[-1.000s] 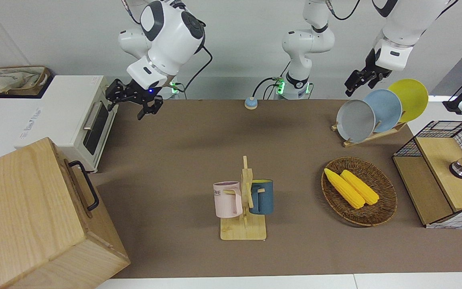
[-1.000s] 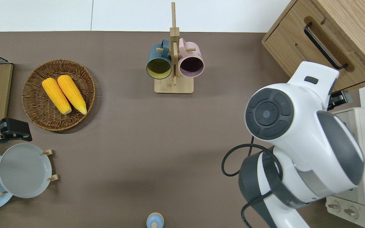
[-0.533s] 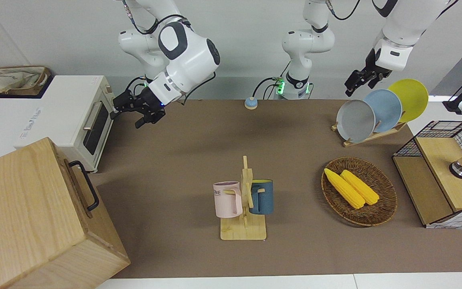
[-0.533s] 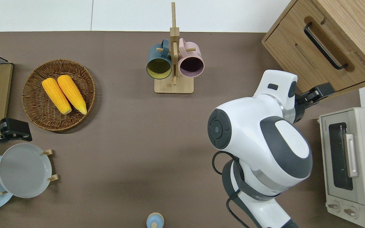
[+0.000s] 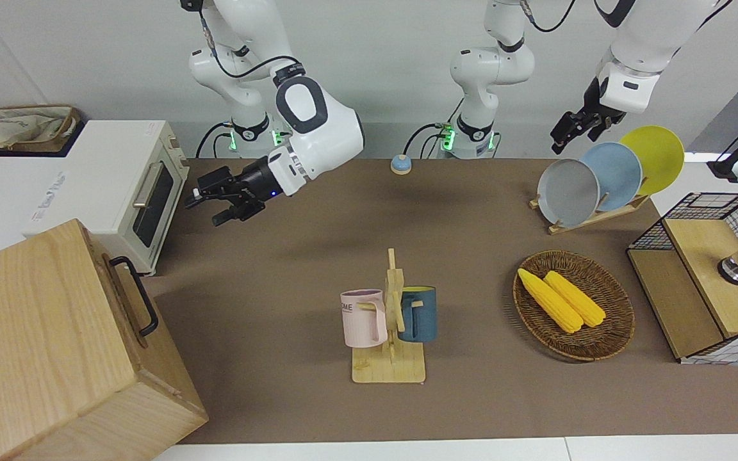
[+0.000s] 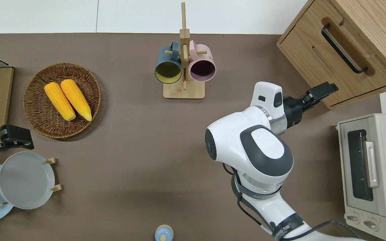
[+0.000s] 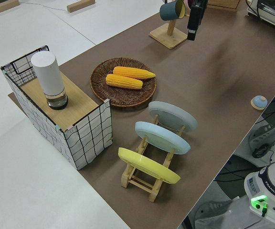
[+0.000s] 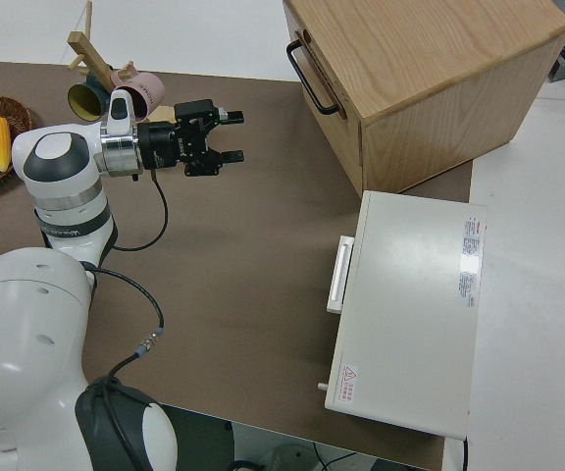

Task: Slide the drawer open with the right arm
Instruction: 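Raise the right arm and reach the right gripper toward the drawer handle, then hook the right gripper onto the black drawer handle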

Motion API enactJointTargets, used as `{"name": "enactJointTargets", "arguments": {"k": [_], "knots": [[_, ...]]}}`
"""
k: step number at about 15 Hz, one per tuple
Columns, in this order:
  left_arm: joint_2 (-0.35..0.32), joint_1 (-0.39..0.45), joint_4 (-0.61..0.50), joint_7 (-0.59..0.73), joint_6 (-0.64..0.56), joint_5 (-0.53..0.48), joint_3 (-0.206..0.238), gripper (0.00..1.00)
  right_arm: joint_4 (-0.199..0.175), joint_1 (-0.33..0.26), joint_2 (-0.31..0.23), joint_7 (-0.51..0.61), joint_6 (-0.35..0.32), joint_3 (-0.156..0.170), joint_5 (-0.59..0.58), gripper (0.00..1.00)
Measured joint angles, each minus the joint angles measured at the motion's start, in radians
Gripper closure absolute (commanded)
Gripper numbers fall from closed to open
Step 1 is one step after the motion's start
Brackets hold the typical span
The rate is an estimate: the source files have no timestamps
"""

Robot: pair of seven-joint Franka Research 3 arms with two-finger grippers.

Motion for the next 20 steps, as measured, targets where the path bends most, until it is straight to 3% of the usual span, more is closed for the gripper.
{"name": "enactJointTargets", "arguments": {"k": [9, 11, 16, 20], "knots": [[0.0, 0.0, 0.0, 0.0, 0.0, 0.0, 0.0, 0.01, 0.0, -0.019, 0.039, 0.009, 0.022, -0.027, -0.153, 0.021], [0.0, 0.0, 0.0, 0.0, 0.0, 0.0, 0.0, 0.01, 0.0, -0.031, 0.046, 0.034, 0.054, -0.041, -0.181, 0.019], [0.0, 0.0, 0.0, 0.0, 0.0, 0.0, 0.0, 0.01, 0.0, -0.048, 0.06, 0.088, 0.164, -0.112, -0.212, 0.017], [0.0, 0.0, 0.0, 0.0, 0.0, 0.0, 0.0, 0.01, 0.0, -0.05, 0.064, 0.101, 0.217, -0.136, -0.228, 0.019]]}}
